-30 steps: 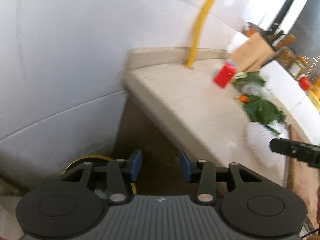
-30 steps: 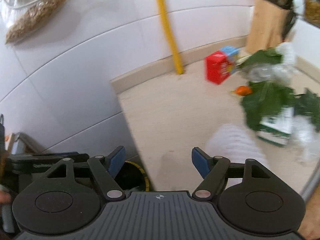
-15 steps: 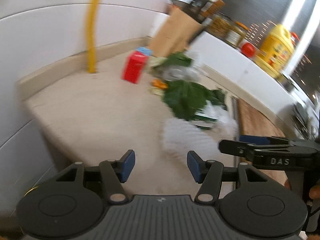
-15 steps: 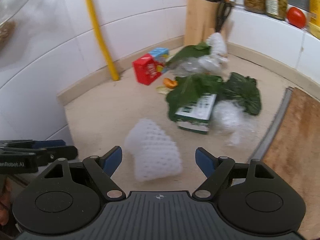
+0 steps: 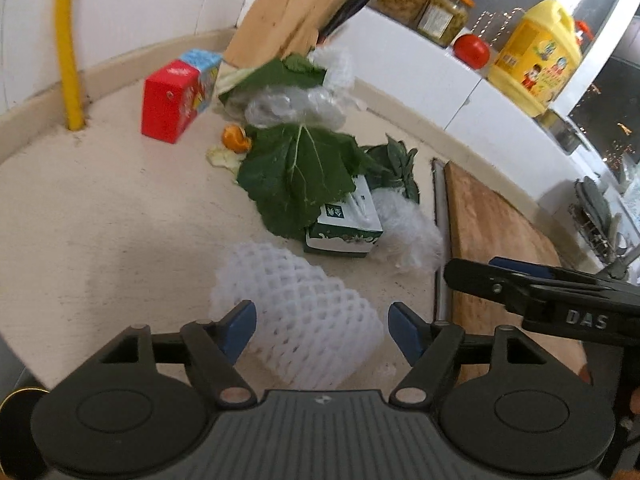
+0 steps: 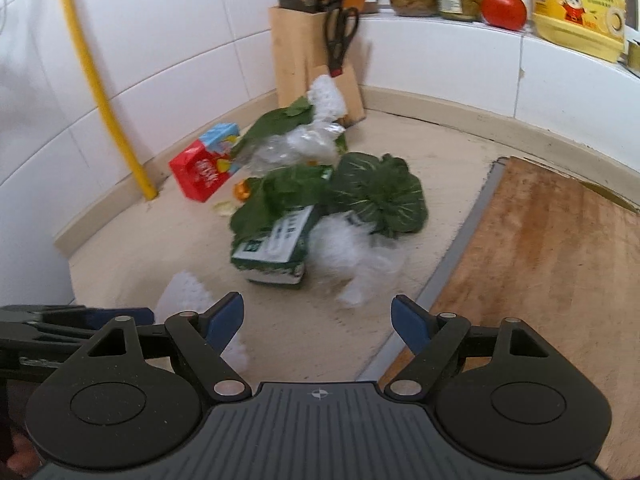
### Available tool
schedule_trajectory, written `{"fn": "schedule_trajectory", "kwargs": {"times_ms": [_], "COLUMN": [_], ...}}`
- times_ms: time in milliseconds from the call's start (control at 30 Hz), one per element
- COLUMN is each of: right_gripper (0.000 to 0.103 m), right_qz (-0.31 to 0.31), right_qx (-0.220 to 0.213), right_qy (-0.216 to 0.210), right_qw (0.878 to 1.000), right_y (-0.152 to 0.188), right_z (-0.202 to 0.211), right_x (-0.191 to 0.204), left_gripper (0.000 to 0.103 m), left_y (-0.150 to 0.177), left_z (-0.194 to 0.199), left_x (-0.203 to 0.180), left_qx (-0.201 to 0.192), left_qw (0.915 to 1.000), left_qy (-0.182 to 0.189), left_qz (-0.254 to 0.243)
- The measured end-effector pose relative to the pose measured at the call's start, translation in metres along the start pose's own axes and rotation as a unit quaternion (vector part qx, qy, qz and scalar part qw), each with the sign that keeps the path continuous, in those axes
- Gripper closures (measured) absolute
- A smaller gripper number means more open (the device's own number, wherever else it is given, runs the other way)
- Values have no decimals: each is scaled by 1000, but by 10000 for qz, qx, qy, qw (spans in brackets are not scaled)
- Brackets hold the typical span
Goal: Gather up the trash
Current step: 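Grasp a white foam net with the left gripper while the right gripper grasps bok choy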
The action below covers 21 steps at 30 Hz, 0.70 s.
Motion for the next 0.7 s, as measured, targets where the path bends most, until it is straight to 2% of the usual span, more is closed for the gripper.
{"fn": "schedule_trajectory", "kwargs": {"times_ms": [133, 300, 367, 400, 467, 500, 533, 700], "right_gripper": [17, 16, 16, 16, 16, 16, 16, 16], "right_qz": [-70, -42, 1, 16, 46, 51, 66, 261], "right_qx": [46, 90, 96, 94, 93, 89, 80, -5], "right_qy": [-28, -115, -128, -132, -130, -140, -156, -93], "right_qw": [10000, 9999, 9999, 9999, 9999, 9998, 9998, 9996], "right_y": [-4, -11, -16, -18, -23, -25, -28, -40], "right_z": [-8, -19, -24, -26, -31, -33, -35, -39], "right_x": [-9, -14, -16, -17, -18, -18, -18, -20], "left_gripper": [36, 37, 49, 61, 74, 85, 89, 88], "left_y": [-1, -3, -3, -3, -3, -6, -9, -25], "left_z": [-11, -16, -17, -15, -11, -6, 1, 18], "left_x": [-2, -4, -3, -1, 4, 8, 13, 20], "left_qx": [13, -98, -114, -78, -66, -82, -108, -310], "left_qw": [9988, 9959, 9954, 9958, 9965, 9970, 9976, 9978], "left_qy": [-484, -835, -849, -808, -759, -726, -663, -589], "left_qz": [-119, -332, -429, -424, -348, -267, -166, -51]}}
Point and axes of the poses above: each gripper's, at about its wrist camera, not at the fingertips, and z roughly against the way its jaws point, x to its left, y to its underside, the point moved 3 cm from there along -z, roughly the way its jaws point, and after that the axes turned 4 degrees about -y, right-handed, at the moved point
